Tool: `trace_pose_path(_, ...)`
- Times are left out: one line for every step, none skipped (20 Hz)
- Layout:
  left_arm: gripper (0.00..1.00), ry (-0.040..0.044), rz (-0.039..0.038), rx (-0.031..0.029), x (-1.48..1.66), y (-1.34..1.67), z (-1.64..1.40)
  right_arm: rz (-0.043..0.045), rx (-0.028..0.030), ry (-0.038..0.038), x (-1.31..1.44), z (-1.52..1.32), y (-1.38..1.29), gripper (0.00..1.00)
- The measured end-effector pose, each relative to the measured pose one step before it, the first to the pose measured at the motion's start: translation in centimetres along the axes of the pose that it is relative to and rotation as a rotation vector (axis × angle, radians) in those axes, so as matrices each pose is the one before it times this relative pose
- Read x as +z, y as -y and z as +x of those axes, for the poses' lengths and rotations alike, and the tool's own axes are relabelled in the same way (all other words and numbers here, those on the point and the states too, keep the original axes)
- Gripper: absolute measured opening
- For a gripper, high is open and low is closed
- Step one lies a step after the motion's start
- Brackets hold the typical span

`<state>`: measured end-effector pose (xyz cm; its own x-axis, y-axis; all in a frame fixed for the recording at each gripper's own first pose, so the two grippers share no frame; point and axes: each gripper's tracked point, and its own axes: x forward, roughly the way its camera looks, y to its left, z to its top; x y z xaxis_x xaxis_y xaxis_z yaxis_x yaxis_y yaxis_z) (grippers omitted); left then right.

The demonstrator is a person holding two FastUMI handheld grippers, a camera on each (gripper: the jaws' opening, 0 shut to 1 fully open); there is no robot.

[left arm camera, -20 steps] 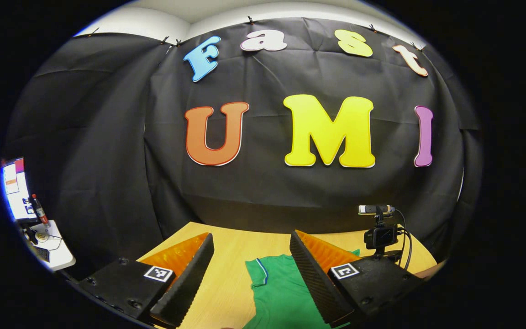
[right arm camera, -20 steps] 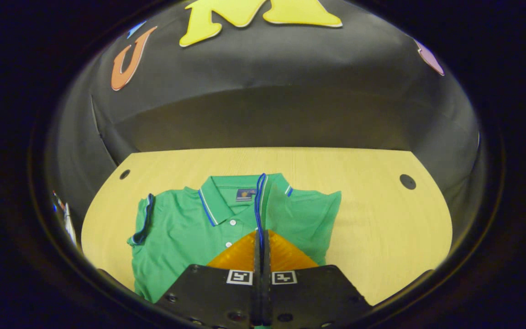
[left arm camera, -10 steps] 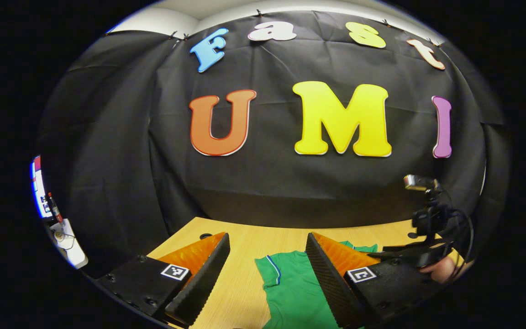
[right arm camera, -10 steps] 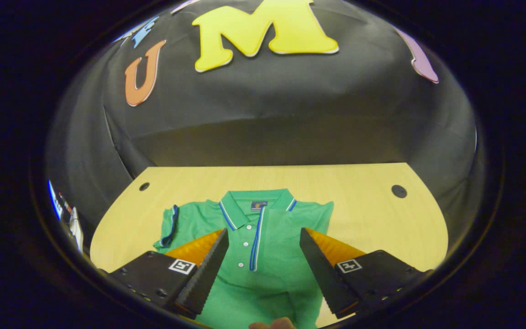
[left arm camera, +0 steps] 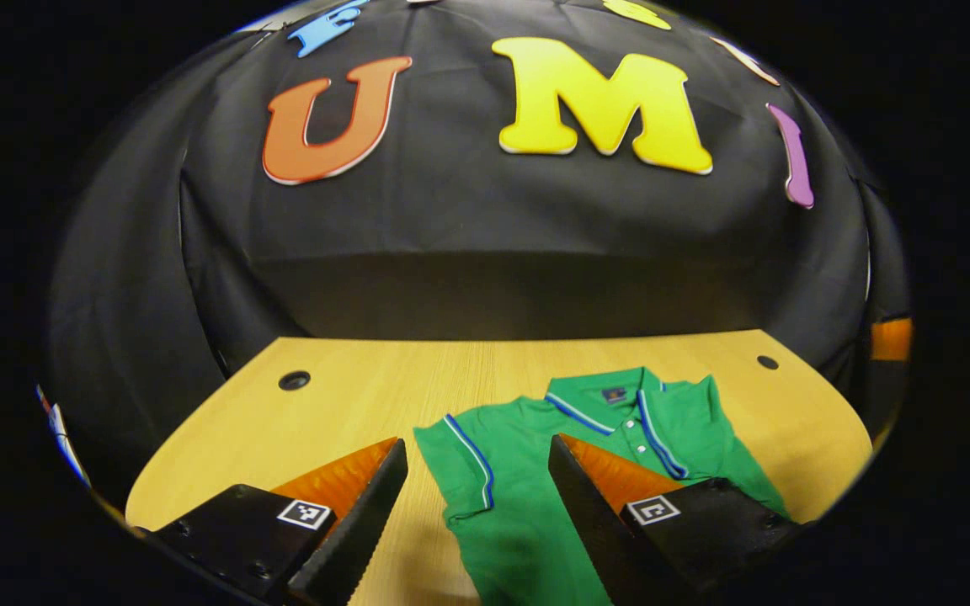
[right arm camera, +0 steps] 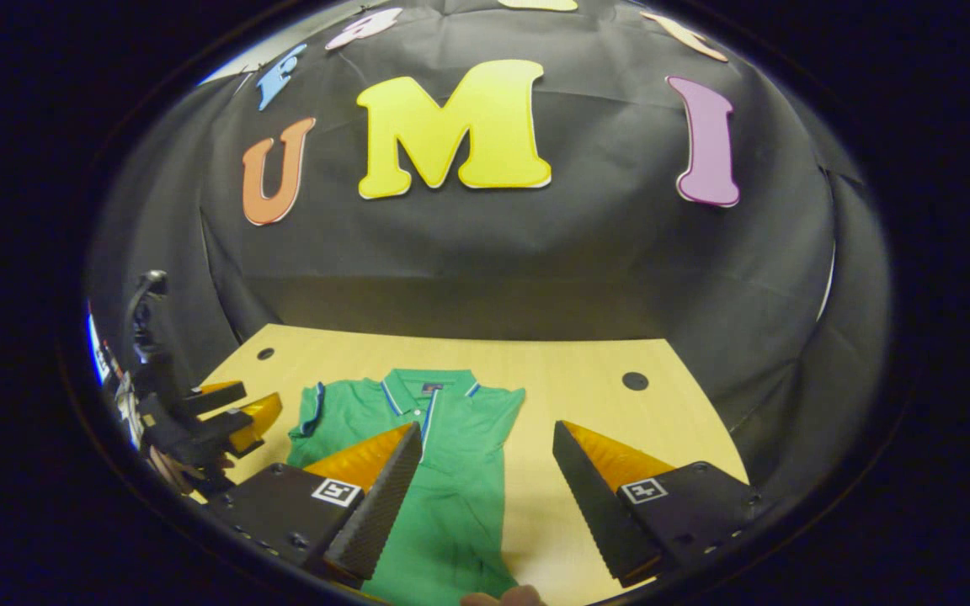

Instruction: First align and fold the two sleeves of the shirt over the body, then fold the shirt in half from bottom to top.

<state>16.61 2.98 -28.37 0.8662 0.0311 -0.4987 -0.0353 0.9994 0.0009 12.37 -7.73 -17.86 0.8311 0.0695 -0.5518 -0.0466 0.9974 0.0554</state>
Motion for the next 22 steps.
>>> trace_pose_path(1.0,-0.0284,0.00565,0.00333,-1.098,-0.261,1.186,-0.00587,-0.00992,0.00118,0.062,-0.684,0.384,0.96)
trace_pose_path(1.0,-0.02866,0.00718,0.00426,-1.164,-0.333,1.555,-0.00282,-0.01068,-0.00009,-0.054,-0.575,0.313,0.96)
trace_pose_path(1.0,-0.03006,0.00603,0.00396,-1.061,-0.135,1.041,-0.00281,-0.00918,-0.00224,0.043,-0.427,0.313,0.96)
trace_pose_path(1.0,-0.02537,0.00394,0.0038,-0.959,-0.099,1.037,0.00012,-0.00655,-0.00362,-0.099,-0.307,0.009,0.96)
trace_pose_path(1.0,-0.01858,0.00295,0.00303,-0.687,-0.045,0.671,0.00322,-0.00178,-0.00896,-0.183,-0.147,0.048,0.96)
trace_pose_path(1.0,-0.01258,0.0019,-0.00047,-0.405,-0.118,0.548,0.00634,-0.00137,-0.01138,-0.326,0.067,-0.04,0.96)
trace_pose_path(1.0,-0.00874,0.0058,0.00056,-0.325,-0.116,0.339,0.0038,-0.00457,-0.00727,-0.17,0.087,0.039,0.96)
trace_pose_path(1.0,-0.00213,0.0053,0.00212,-0.081,-0.191,0.336,0.00452,-0.00496,-0.00494,-0.111,0.028,0.059,0.96)
trace_pose_path(1.0,0.00332,0.00001,-0.00414,0.02,-0.069,0.296,0.00438,-0.0022,-0.00176,0.014,0.052,0.004,0.96)
trace_pose_path(1.0,0.00233,-0.00352,-0.00406,-0.017,-0.104,0.318,0.00382,-0.00115,-0.00042,-0.024,0.007,-0.11,0.96)
trace_pose_path(0.92,-0.0115,-0.00033,-0.00608,-0.372,0.042,0.244,0.00869,0.00245,-0.00642,-0.026,0.034,-0.075,0.93)
trace_pose_path(0.86,-0.00898,-0.00739,-0.01141,-0.236,0.031,-0.097,0.00821,0.00162,-0.00778,-0.244,-0.07,-0.12,0.96)
trace_pose_path(0.76,0.01018,-0.00857,-0.02159,0.376,0.358,0.125,0.00976,-0.00169,-0.00166,0.016,-0.061,0.081,0.96)
trace_pose_path(0.67,-0.00412,-0.0068,-0.00307,-0.089,-0.175,0.051,0.00416,-0.00441,-0.00036,-0.095,-0.002,0.117,0.93)
trace_pose_path(0.53,-0.00692,-0.00532,-0.00749,-0.133,0.071,0.02,0.00273,-0.00417,0.00063,-0.028,-0.029,0.137,0.93)
trace_pose_path(0.5,0.00218,-0.00403,-0.0001,0.095,-0.061,-0.127,0.00364,-0.00319,-0.00347,-0.205,0.103,0.013,0.93)
trace_pose_path(0.44,0.00633,-0.00508,0.01147,0.25,-0.429,-0.02,0.00499,0.00164,-0.00486,-0.136,-0.017,-0.024,0.96)
trace_pose_path(0.39,0.01082,-0.01233,0.00036,0.346,-0.384,-0.225,0.00435,0.00037,-0.00396,-0.139,-0.045,-0.063,0.96)
trace_pose_path(0.26,0.01043,-0.01555,-0.00505,0.429,-0.152,-0.191,0.00592,0.0016,-0.00036,0.011,-0.036,-0.021,0.92)
trace_pose_path(0.22,0.00633,-0.01404,-0.00771,0.239,-0.14,-0.25,0.00305,0.00064,0.00095,-0.052,0.068,-0.163,0.96)
trace_pose_path(0.14,0.00225,-0.00838,0.00252,0.231,-0.317,-0.106,0.00185,0.0011,0.0011,0.009,0.02,-0.064,0.96)
trace_pose_path(0.11,0.00295,-0.00908,-0.00282,0.263,-0.216,-0.092,0.00129,0.00203,0.00041,-0.011,-0.073,-0.07,0.96)
